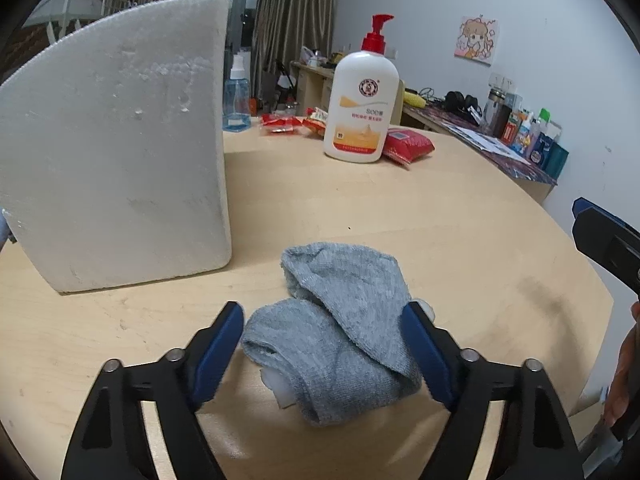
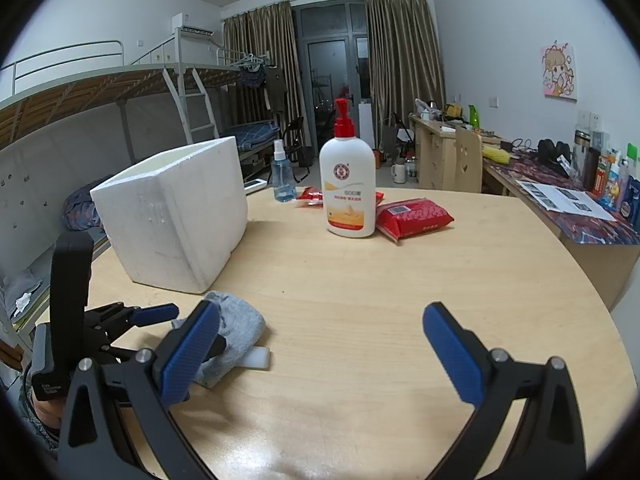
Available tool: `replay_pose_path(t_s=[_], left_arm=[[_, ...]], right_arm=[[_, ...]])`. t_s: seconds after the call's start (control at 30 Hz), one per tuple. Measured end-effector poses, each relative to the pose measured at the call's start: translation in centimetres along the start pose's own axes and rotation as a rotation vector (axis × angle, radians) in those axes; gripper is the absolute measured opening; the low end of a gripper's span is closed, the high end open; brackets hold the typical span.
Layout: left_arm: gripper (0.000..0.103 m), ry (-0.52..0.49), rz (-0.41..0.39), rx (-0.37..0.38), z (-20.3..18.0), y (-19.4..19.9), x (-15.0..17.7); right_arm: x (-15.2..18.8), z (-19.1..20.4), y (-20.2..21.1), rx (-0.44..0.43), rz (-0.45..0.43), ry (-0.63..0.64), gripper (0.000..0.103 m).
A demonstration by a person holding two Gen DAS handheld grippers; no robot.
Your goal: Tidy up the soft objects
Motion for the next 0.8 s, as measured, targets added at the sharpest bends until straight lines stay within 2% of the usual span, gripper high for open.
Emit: replay_pose_path(t_s=[0.17, 0.4, 0.47, 0.8], left_arm=[[0.055, 0.003, 0.02, 0.004, 0.0, -0.4, 0.3], [0.035, -0.02, 0.027, -0.001, -0.3, -0.5, 0.4], [0.026, -0.023, 0.025, 0.001, -0.4, -0.5, 0.3], [0.01, -0.037, 0.03, 0.007, -0.8, -0.9, 0.1]], right_arm=[[0.3, -0.1, -0.2, -0.001, 0.006, -0.003, 0.103], [0.6, -0.6, -0.6, -0.002, 0.013, -0.015, 0.103], [0.7, -0.7, -0.7, -0.001, 0.015, -0.02, 0.103], [1.0, -1.2, -0.9, -0.003, 0.022, -0.036, 0.103]])
Point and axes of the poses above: each gripper's, at about its wrist camera, not at the fingertips, and y roughly against the way its jaws point, z to its left, x to its underside, the point moved 6 cm from there along -y, roughly the way its jaws point, and after that the axes turned 11 degrees about -z, right-handed, at the moved point
